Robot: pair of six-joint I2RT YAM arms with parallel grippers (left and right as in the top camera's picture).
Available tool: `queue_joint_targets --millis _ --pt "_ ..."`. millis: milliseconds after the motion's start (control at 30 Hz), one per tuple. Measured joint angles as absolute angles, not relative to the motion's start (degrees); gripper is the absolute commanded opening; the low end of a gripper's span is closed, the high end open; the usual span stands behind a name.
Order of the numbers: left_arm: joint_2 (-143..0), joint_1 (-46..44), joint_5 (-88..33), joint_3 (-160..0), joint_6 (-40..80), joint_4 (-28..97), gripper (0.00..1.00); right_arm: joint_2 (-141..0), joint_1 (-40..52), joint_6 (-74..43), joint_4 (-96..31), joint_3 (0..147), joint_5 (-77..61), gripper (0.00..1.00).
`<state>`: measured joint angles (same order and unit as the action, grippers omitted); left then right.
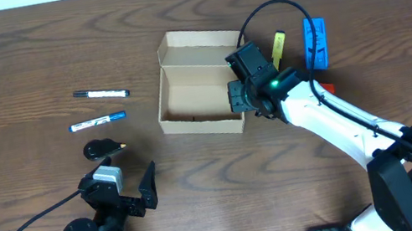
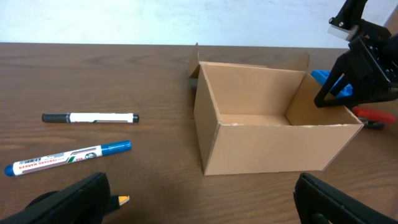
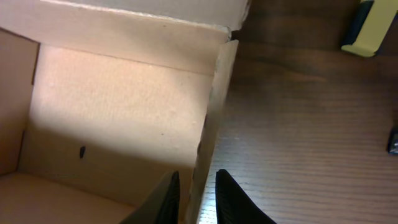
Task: Pack container
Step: 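Withdraw the right gripper and move it over the blue duster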
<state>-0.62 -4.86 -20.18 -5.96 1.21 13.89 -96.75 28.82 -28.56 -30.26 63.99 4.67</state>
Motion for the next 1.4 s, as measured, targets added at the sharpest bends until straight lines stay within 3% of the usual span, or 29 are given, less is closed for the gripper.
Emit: queue_joint_targets --millis 200,267,433,833,1000,1100,1300,1400 --pt "-0.62 -4.86 -20.21 -5.96 1.23 13.89 0.95 -96.75 28.08 -26.04 -30.15 63.99 4.97 0.14" --pt "-0.62 -4.86 -20.21 -5.96 1.21 13.89 0.95 -96.75 27.57 -25.08 -30.17 63.99 4.97 0.18" --pt "-0.62 -4.86 -20.21 -5.96 1.21 13.89 0.95 -96.75 26.94 -23.33 -30.28 63.99 5.37 0.43" --pt "-0.62 -4.86 -20.21 -5.96 1.21 13.89 0.95 -87.68 23.88 -20.27 -36.38 67.61 1.8 0.58" --pt "-0.62 -4.86 -20.21 -5.96 1.21 13.89 0.95 -75.44 18.63 -18.92 -40.1 71.66 3.55 0.54" --pt "-0.62 -4.86 -20.21 -5.96 1.21 13.91 0.95 -71.94 13.17 -18.26 -43.7 72.16 5.08 0.6" --pt "-0.62 -4.86 -20.21 -5.96 1.23 13.91 0.95 -76.01 2.9 -15.68 -45.54 72.14 6.57 0.62" --pt "-0.62 -4.86 -20.18 -5.96 1.21 13.89 0.95 -80.25 0.51 -14.94 -43.57 72.1 6.96 0.69"
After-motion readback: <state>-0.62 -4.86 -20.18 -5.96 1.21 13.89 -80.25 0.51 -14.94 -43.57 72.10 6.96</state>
